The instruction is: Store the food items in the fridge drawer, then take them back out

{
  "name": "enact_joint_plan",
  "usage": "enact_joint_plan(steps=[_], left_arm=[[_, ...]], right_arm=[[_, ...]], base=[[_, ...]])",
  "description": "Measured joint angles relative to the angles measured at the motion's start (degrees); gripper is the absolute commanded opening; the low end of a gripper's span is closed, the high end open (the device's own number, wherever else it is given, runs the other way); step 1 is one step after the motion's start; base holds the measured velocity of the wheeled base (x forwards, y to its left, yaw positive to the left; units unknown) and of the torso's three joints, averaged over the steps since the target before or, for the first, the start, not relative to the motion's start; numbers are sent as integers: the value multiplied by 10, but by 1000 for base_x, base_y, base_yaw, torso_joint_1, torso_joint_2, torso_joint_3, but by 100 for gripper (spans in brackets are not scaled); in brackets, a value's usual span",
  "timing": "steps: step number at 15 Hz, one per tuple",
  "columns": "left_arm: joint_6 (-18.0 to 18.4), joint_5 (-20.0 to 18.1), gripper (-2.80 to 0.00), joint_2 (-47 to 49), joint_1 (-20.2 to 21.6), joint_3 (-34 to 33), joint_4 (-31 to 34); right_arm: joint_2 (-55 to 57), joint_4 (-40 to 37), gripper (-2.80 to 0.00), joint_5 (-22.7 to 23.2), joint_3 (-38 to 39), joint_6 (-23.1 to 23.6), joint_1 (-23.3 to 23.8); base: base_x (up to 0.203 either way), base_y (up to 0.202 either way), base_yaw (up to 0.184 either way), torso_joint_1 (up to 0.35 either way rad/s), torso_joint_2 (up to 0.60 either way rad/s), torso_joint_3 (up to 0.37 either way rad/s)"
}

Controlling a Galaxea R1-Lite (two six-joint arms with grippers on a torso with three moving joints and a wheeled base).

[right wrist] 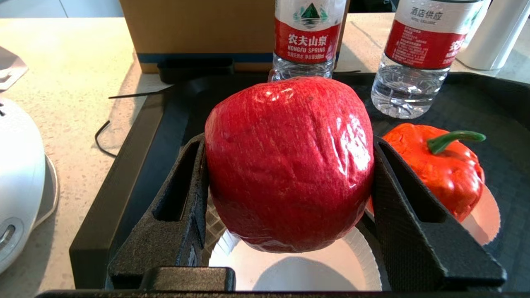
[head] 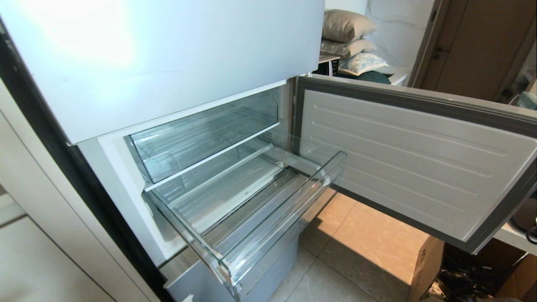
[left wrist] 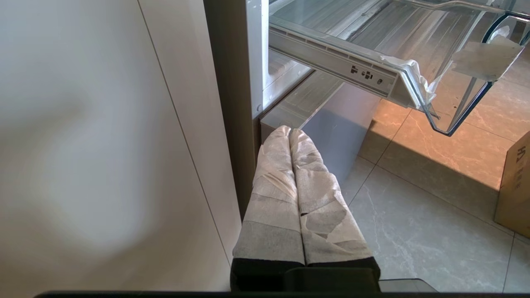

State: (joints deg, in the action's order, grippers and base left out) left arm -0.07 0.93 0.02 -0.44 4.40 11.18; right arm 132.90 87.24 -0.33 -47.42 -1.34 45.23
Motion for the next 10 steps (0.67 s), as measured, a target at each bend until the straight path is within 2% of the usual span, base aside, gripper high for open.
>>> enact_joint_plan(steps=[10], left_arm=[[0, 0, -280, 0, 0, 0, 0]], right_arm=[[40, -1, -280, 1, -16, 0, -4]], base=[[0, 0, 0, 0, 0, 0]])
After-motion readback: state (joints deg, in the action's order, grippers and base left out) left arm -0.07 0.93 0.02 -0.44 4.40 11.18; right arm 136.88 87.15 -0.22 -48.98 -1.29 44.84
